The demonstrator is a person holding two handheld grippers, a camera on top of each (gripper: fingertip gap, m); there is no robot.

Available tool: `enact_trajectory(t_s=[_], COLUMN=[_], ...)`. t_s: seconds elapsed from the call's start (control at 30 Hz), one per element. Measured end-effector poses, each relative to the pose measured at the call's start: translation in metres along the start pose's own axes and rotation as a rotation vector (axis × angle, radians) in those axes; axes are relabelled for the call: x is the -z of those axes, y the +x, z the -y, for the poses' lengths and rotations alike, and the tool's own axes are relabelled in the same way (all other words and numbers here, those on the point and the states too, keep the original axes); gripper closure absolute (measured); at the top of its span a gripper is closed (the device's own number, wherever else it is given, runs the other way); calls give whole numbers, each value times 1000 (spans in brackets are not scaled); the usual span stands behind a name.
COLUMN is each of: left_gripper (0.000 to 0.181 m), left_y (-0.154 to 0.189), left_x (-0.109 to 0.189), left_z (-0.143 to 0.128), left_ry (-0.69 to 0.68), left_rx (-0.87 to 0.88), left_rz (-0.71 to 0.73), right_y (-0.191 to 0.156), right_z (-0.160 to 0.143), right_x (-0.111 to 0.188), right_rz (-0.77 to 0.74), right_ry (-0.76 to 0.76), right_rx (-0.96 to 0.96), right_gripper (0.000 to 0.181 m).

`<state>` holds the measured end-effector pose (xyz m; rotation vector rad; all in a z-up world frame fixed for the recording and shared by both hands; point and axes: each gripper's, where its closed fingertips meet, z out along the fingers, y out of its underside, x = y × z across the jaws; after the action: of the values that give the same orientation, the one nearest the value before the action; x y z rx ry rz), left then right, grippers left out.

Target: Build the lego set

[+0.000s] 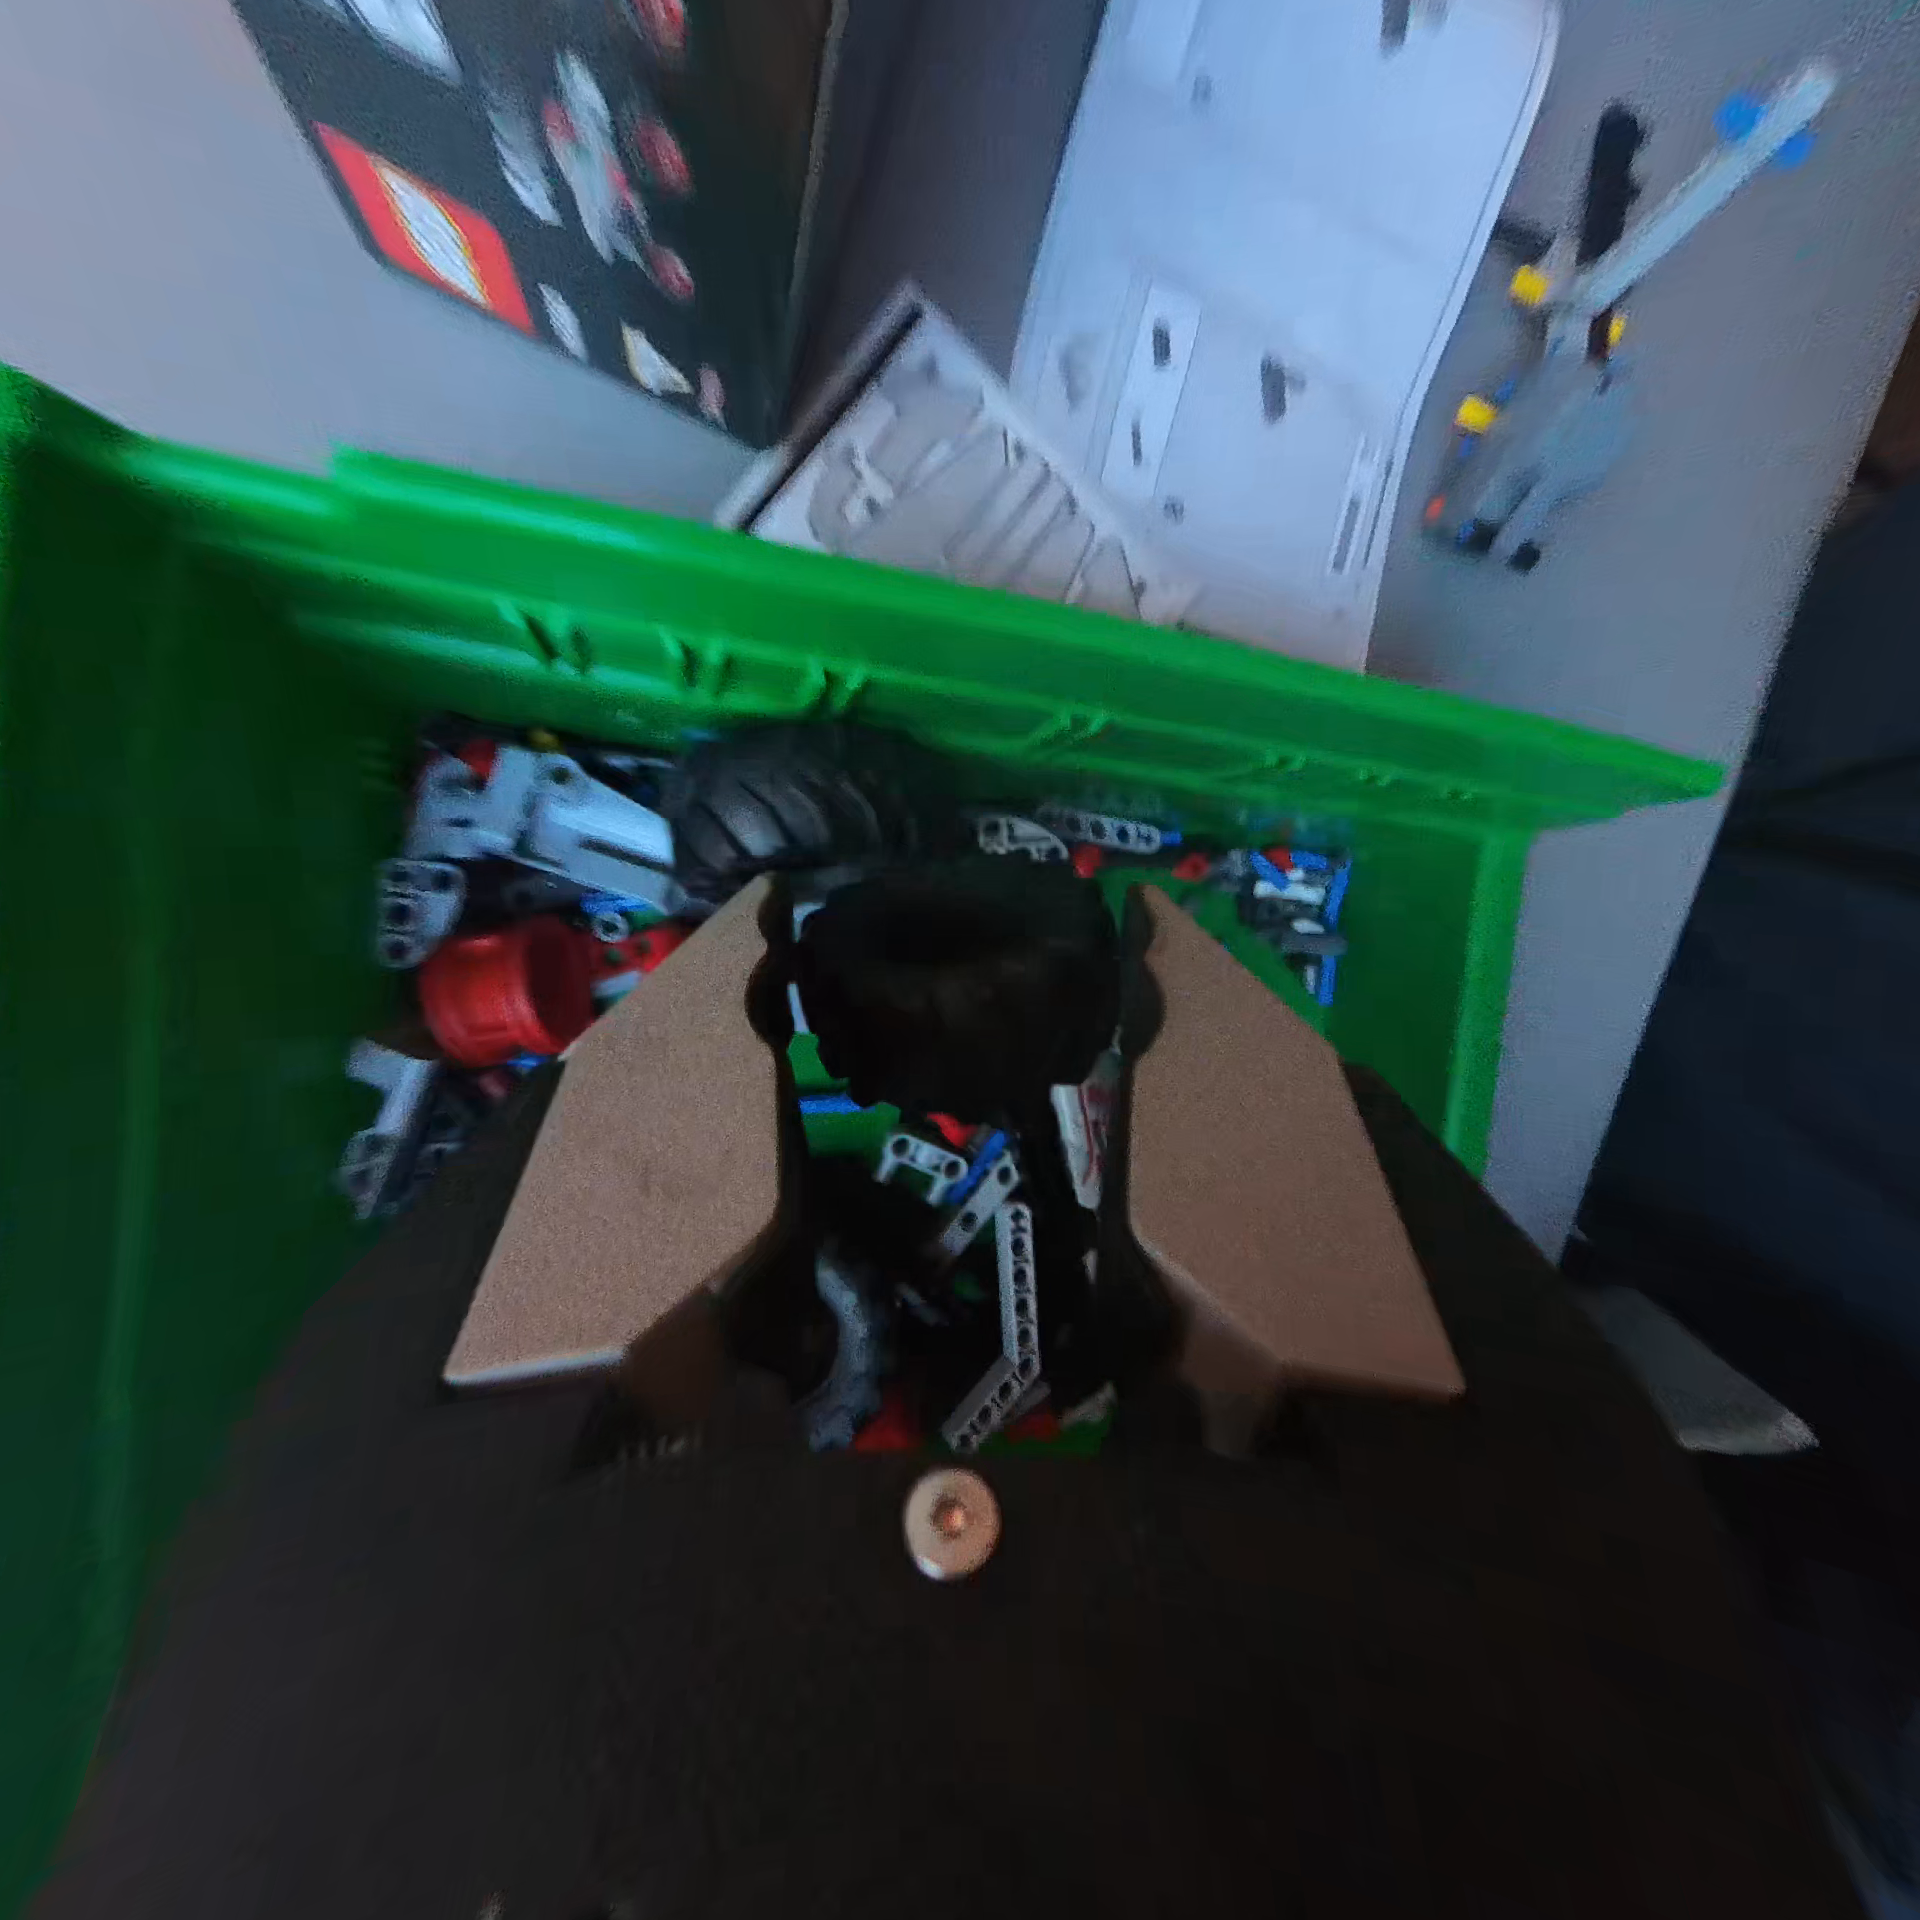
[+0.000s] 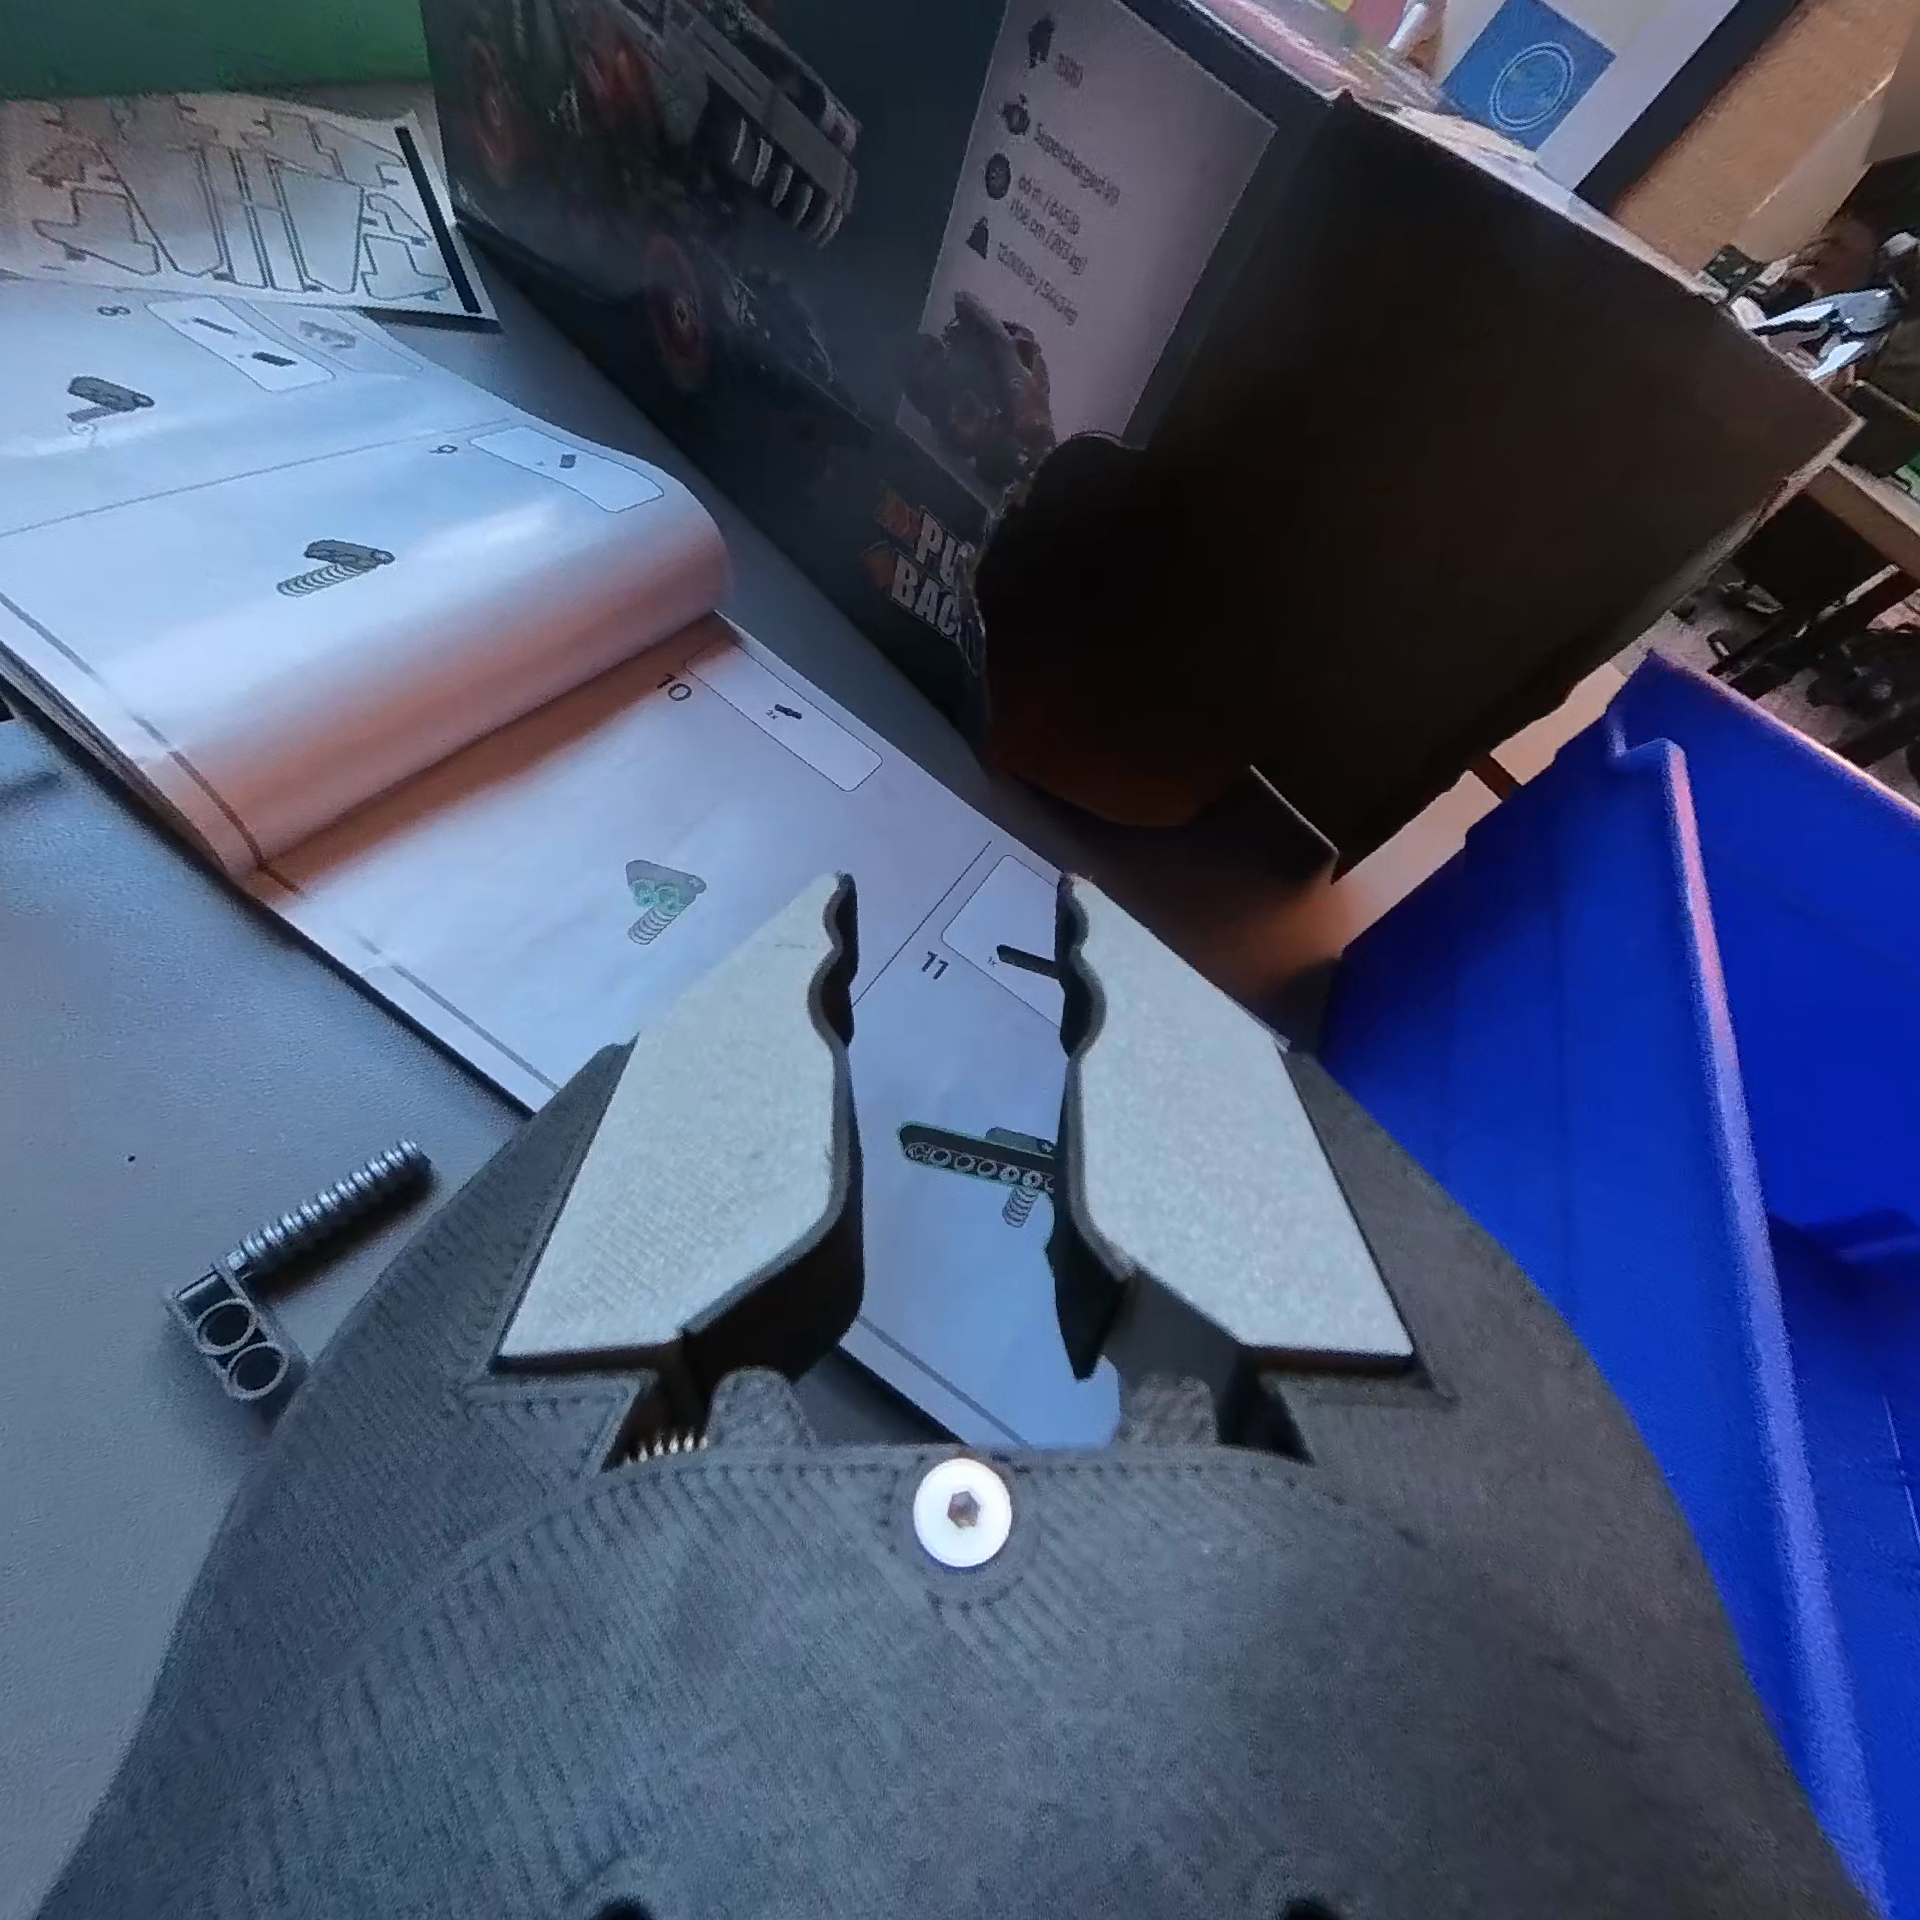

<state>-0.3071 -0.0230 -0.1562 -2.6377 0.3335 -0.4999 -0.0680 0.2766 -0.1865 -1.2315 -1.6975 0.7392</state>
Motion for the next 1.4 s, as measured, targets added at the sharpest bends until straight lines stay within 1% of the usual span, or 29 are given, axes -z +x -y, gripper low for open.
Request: enact_trajectory(t_s=[0.03,0.1,0.17,0.23,0.3,0.4,0.5,0.53,0.6,0.63,0.67,0.7,0.73,0.77,0.8,0.87,0.9,0.97,1.03,1.1,1.17,1.2,1.27,1.3,1.33,1.37,1.4], left_gripper=[119,119,119,119,121,130,124,131,146,153,160,168,175,181,181,181,181,168,159,156,153,155,158,156,153,161,160], left_y=[-3,-18,-34,-46,-55,-64,-78,-84,-72,-68,-55,-30,-9,-1,-3,-18,-27,-39,-41,-42,-39,-39,-32,-30,-27,-21,-13], left_x=[9,29,47,57,59,51,39,37,20,14,5,-5,-10,-10,-7,8,17,36,44,38,22,15,5,2,-1,-3,-4], left_z=[6,10,7,-4,-22,-58,-95,-96,-98,-91,-84,-76,-69,-64,-57,-49,-52,-65,-83,-98,-114,-120,-124,-120,-110,-95,-75], left_ry=[42,95,122,100,32,-128,-349,-368,-393,-368,-339,-315,-305,-300,-274,-236,-241,-280,-353,-442,-540,-574,-608,-595,-558,-494,-406], left_rx=[-12,5,56,99,132,201,256,236,240,223,202,173,144,121,105,111,140,207,236,235,245,255,259,227,179,127,87], left_rz=[37,149,254,326,381,420,484,524,414,373,275,109,-12,-43,-4,135,210,344,409,405,338,309,217,197,183,159,132], right_y=[0,0,0,1,1,3,3,4,4,3,3,3,2,2,2,3,3,3,3,3,4,4,5,5,5,5,5], right_z=[0,1,1,0,0,-1,-2,-2,-2,-3,-3,-3,-3,-3,-4,-4,-4,-4,-4,-5,-5,-5,-5,-6,-6,-6,-6], right_x=[0,1,1,1,1,0,0,0,0,0,-1,-1,-1,-1,-1,-2,-2,-1,-2,-2,-2,-2,-2,-2,-2,-2,-2], right_rz=[0,1,0,-2,-8,-20,-27,-29,-32,-33,-33,-33,-32,-33,-35,-42,-43,-44,-45,-48,-52,-55,-60,-61,-61,-60,-60], right_ry=[1,6,9,6,3,-3,-7,-8,-12,-14,-16,-19,-21,-23,-25,-29,-28,-27,-28,-30,-32,-32,-35,-36,-36,-37,-39], right_rx=[0,-1,-2,-1,4,12,15,17,22,25,29,33,37,40,45,52,53,53,53,55,57,59,63,65,65,65,65], right_gripper=[145,146,147,147,148,149,149,150,150,150,151,152,152,153,153,154,154,155,155,154,154,154,155,155,155,156,156])
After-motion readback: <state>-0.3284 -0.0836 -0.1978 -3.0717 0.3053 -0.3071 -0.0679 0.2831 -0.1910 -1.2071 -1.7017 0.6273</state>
